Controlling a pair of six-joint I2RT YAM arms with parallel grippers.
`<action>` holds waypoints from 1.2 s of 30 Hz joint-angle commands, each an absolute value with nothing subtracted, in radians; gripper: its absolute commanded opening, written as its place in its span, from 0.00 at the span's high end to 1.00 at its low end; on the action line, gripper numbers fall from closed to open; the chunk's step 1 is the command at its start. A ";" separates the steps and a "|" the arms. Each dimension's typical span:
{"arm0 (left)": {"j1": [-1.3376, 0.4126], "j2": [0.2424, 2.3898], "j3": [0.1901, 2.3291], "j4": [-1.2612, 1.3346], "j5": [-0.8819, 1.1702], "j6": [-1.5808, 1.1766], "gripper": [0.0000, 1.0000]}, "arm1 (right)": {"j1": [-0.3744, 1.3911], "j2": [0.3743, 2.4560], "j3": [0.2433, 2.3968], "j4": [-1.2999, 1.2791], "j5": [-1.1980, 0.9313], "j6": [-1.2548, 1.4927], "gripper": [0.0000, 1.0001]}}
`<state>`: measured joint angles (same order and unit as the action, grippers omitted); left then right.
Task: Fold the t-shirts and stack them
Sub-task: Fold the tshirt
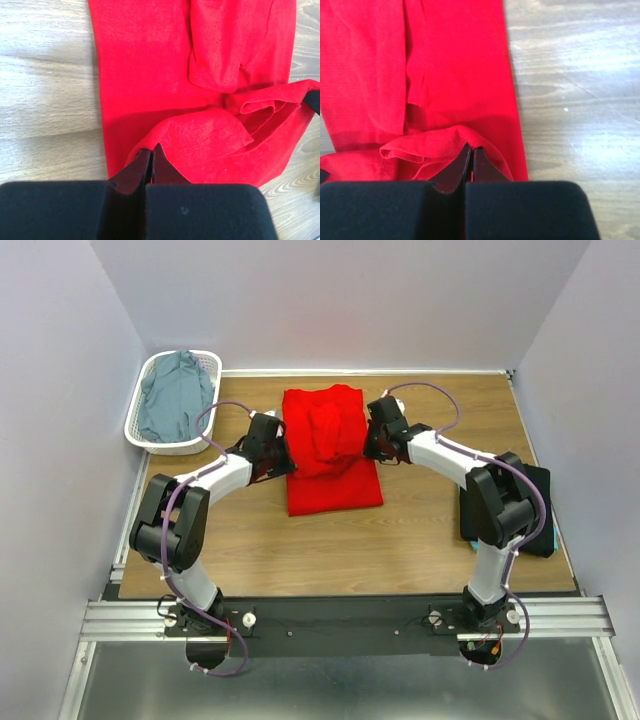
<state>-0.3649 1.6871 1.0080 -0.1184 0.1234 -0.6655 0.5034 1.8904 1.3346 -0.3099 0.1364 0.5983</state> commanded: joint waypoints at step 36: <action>-0.453 1.926 1.316 -0.103 0.156 -0.696 1.00 | 0.562 2.149 1.563 -0.252 -0.031 0.522 0.77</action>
